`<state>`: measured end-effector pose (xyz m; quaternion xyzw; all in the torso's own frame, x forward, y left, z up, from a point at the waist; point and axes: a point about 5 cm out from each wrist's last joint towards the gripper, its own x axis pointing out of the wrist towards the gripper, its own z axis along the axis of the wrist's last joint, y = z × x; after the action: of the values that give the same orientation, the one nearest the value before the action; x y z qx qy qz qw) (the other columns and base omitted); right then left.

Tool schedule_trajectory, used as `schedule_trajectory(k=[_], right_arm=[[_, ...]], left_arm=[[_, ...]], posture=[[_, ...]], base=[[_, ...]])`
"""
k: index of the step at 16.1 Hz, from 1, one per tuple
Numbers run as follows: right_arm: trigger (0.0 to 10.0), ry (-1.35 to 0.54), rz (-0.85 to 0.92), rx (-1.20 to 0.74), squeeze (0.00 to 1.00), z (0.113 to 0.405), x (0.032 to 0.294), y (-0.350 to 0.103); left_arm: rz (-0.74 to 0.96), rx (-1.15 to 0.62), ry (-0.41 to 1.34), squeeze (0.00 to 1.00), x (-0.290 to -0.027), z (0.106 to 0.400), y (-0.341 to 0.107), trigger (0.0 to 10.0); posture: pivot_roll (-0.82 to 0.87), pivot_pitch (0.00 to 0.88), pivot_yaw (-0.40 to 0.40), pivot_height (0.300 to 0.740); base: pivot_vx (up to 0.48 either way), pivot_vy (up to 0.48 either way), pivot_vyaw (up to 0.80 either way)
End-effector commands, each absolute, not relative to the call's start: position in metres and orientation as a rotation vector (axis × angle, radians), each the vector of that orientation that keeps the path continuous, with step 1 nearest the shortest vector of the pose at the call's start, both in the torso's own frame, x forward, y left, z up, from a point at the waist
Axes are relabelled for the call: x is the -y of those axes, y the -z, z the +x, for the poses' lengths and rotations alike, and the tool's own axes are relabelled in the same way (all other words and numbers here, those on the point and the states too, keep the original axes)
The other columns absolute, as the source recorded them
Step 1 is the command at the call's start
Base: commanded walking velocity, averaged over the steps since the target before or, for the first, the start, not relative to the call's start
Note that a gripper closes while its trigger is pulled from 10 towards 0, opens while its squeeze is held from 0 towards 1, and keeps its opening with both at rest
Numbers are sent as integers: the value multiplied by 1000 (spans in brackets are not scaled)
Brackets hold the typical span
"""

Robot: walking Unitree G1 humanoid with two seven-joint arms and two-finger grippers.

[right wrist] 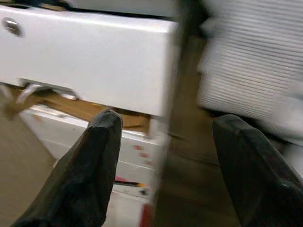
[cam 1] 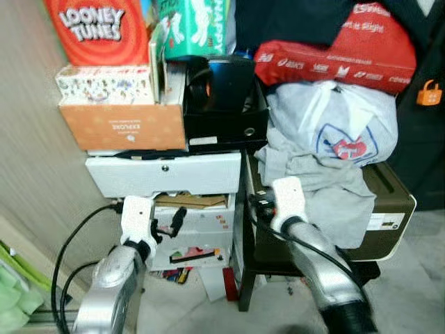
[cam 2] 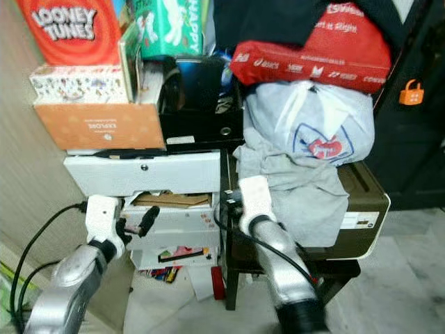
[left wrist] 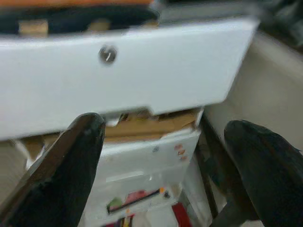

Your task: Clean up the room

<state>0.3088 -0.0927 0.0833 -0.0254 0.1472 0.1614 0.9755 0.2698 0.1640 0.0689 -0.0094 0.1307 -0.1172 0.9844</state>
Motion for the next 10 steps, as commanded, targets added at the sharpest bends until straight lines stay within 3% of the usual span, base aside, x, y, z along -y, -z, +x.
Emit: schedule_trajectory(k=[1,5,10], right_arm=[[10000,-356,-61,-298,0,315,79,-83],[10000,-469,-59,-393,0,316,48,-62],[10000,-409,27,-586,0,311,45,-30]], left_arm=[[-40,-309,212,0,-166,279,-63,10000],[-64,-415,166,0,-159,308,-42,10000],[-57,-659,117,0,-152,299,1,10000]], posture=[[-191,0,-17,740],[-221,0,-6,740],[-220,0,-8,740]], base=[[0,0,0],[0,0,0],[0,0,0]])
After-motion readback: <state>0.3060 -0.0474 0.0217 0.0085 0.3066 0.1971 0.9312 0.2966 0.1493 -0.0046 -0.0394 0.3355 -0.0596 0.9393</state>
